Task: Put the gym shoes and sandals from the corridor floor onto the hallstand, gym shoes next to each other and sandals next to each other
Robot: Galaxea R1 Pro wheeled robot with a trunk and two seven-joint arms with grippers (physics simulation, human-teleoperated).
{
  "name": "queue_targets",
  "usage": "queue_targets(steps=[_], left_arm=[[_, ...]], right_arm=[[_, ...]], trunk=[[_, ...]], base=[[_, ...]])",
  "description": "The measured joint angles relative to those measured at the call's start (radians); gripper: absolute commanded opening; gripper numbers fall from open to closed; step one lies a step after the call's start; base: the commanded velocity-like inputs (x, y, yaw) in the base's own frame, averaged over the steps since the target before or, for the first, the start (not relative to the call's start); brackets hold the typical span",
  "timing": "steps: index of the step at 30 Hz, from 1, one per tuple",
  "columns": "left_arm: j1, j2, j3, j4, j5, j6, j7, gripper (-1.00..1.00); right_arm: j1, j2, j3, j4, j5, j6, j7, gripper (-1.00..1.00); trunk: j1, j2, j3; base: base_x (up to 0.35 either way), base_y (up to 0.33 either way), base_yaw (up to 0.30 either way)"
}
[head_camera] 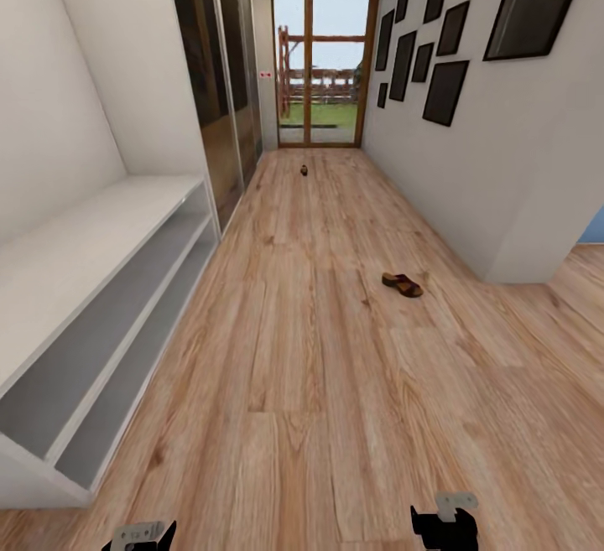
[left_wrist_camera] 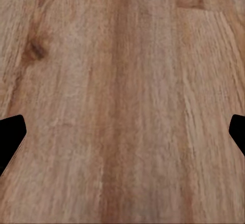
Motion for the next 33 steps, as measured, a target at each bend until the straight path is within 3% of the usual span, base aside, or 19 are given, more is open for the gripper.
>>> queue_targets(steps=[33], left_arm=[[0.000, 0.000, 0.000, 0.000, 0.008, 0.000, 0.000, 1.00]], right_arm=[[0.000, 0.004, 0.000, 0.000, -0.002, 0.000, -0.001, 1.00]], trunk=[[0.000, 0.000, 0.000]], base=[[0.339, 0.000, 0.000]])
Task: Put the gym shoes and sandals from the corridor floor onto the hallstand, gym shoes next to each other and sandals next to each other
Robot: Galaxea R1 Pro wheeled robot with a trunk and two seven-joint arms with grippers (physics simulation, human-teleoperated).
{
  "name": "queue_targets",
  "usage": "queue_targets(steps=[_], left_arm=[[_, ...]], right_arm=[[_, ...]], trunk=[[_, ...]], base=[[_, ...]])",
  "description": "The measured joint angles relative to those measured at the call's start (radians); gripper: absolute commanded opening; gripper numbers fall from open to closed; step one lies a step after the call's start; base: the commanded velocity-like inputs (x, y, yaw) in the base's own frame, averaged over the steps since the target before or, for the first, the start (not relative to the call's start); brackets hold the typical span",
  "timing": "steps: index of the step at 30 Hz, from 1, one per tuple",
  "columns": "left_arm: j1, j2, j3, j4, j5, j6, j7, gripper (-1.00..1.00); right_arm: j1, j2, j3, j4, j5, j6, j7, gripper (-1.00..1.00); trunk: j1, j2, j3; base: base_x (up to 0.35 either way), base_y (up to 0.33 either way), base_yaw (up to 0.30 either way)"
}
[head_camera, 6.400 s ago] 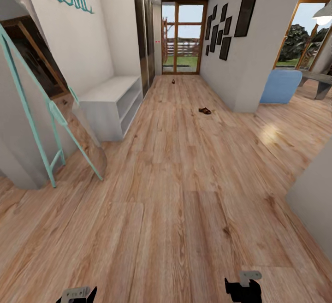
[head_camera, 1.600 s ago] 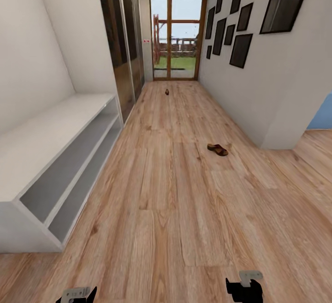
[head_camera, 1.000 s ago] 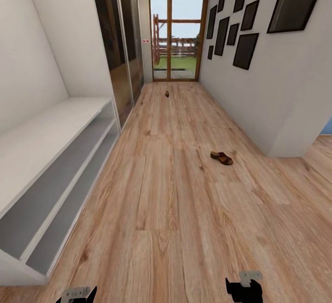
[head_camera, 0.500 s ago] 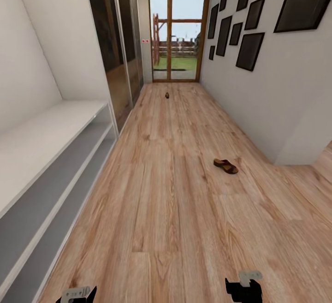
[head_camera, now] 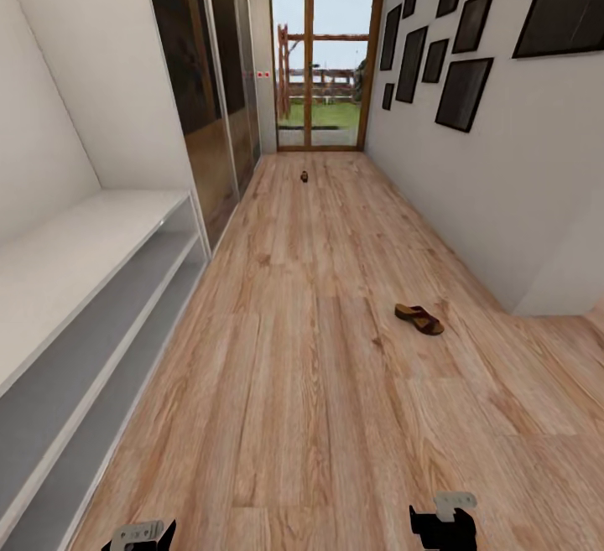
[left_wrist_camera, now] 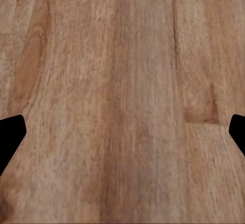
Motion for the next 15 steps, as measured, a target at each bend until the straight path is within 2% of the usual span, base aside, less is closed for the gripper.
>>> queue_targets(steps=[15], left_arm=[[0.000, 0.000, 0.001, 0.000, 0.000, 0.000, 0.000, 1.00]], right_arm=[[0.000, 0.000, 0.000, 0.000, 0.000, 0.000, -0.001, 1.00]], trunk=[[0.000, 0.000, 0.000]], base=[[0.339, 0.000, 0.000]])
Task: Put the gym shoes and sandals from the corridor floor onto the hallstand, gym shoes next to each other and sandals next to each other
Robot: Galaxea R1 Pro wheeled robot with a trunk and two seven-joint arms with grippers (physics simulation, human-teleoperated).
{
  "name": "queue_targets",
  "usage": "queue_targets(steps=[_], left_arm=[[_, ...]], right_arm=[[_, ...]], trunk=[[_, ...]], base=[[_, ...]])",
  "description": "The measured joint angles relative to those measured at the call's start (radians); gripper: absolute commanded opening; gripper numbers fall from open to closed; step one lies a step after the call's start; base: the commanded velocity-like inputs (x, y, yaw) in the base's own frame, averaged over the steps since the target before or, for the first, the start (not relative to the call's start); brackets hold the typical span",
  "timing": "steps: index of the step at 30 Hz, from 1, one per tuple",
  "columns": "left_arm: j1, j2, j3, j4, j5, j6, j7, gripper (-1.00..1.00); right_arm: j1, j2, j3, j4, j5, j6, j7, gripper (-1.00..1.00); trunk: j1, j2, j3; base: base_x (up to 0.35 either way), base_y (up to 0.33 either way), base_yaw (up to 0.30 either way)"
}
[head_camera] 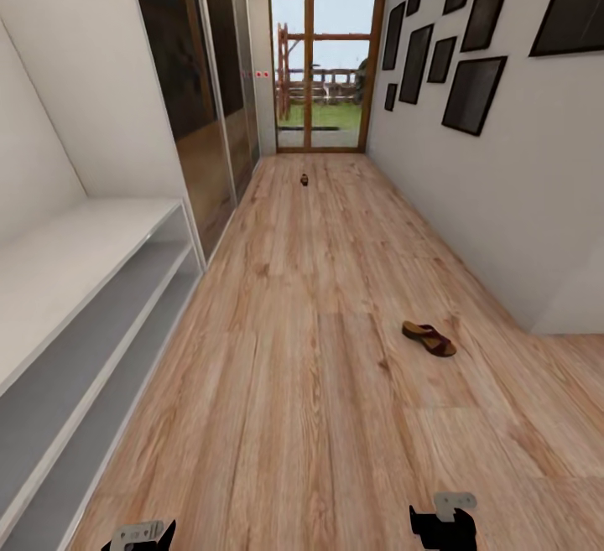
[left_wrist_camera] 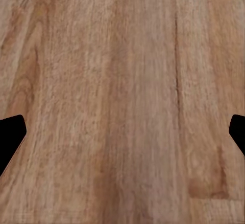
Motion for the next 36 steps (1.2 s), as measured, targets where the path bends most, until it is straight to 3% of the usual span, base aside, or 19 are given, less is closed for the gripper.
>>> queue_targets(steps=[36], left_arm=[[0.000, 0.000, 0.000, 0.000, 0.001, 0.000, 0.000, 1.00]], right_arm=[[0.000, 0.000, 0.000, 0.000, 0.000, 0.001, 0.000, 1.00]], trunk=[[0.000, 0.000, 0.000]], base=[[0.339, 0.000, 0.000]])
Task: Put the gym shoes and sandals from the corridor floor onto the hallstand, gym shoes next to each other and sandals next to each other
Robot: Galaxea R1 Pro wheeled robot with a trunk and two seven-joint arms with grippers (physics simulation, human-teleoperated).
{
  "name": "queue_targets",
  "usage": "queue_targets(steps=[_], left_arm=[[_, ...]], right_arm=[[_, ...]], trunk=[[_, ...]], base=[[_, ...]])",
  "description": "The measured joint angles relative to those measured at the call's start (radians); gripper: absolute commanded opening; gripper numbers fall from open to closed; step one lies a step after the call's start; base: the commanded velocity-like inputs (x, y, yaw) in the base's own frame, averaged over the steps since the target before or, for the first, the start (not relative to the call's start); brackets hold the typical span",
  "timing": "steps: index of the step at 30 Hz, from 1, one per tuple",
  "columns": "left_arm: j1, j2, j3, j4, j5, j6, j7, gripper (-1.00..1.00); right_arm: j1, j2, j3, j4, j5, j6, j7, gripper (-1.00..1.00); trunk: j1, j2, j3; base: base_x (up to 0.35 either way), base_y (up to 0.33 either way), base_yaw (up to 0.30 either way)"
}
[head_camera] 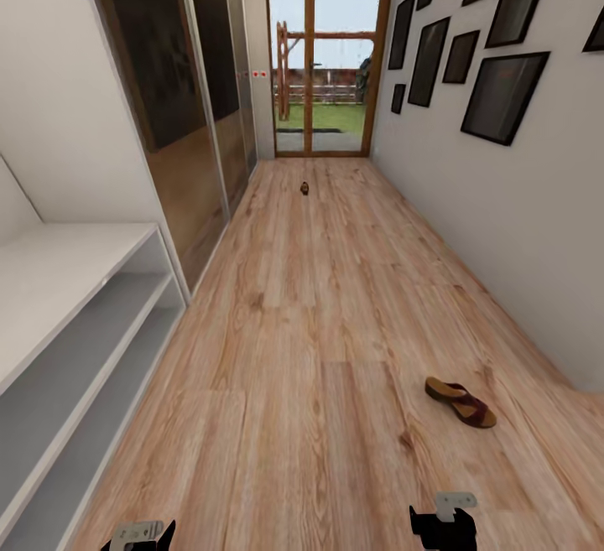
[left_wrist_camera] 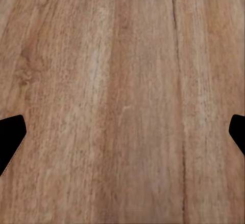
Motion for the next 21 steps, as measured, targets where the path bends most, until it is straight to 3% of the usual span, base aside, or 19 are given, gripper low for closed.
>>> queue_targets(steps=[21], left_arm=[[0.000, 0.001, 0.000, -0.001, 0.000, 0.000, 0.000, 1.00]], right_arm=[[0.000, 0.000, 0.000, 0.000, 0.000, 0.000, 0.000, 1.00]], trunk=[[0.000, 0.000, 0.000]], base=[[0.339, 0.000, 0.000]])
